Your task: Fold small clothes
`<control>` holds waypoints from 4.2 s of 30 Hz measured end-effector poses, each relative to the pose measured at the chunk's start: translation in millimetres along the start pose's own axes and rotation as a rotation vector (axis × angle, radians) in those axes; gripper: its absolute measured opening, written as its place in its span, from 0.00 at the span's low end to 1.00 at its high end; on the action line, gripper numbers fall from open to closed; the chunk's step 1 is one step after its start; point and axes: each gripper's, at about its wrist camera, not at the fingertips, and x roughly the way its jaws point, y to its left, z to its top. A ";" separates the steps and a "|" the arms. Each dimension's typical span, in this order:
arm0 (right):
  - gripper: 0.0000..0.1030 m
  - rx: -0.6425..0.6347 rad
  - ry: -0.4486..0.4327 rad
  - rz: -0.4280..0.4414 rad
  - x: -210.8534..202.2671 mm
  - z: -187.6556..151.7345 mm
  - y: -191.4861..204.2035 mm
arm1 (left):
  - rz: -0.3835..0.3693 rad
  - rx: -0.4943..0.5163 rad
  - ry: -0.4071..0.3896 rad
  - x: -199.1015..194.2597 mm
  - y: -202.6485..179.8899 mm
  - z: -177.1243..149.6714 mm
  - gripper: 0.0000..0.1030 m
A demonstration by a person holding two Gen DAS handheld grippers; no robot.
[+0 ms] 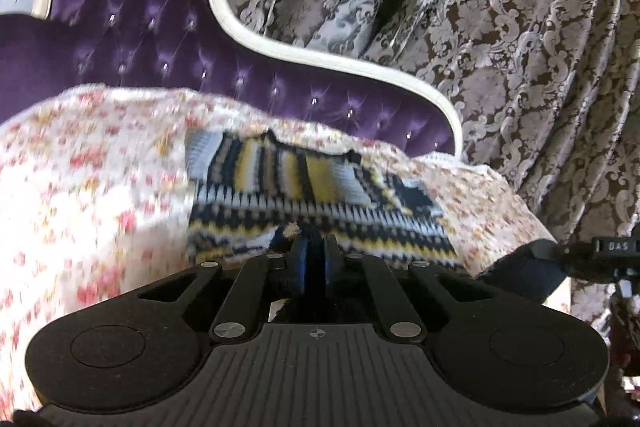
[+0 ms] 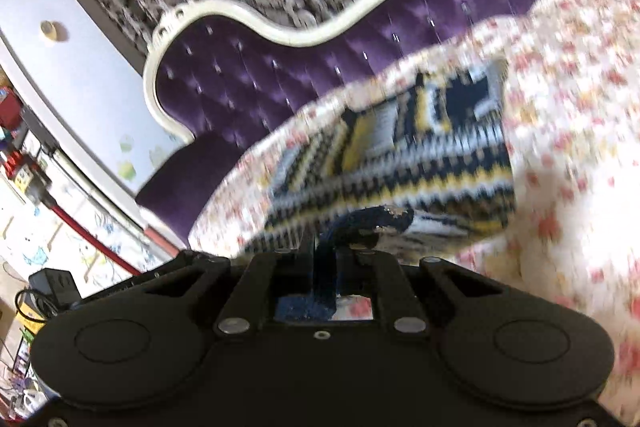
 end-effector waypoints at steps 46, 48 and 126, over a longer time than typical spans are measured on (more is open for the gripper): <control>0.64 -0.231 0.070 -0.252 187.8 88.8 -99.8 | 0.056 0.173 -0.015 174.0 78.7 51.9 0.57; 0.52 -0.254 0.073 -0.257 188.1 87.0 -97.1 | 0.040 0.151 -0.038 165.6 84.5 50.2 0.58; 0.38 -0.335 -0.072 -0.580 252.9 114.0 -110.6 | 0.278 0.133 0.102 300.0 104.8 87.8 0.66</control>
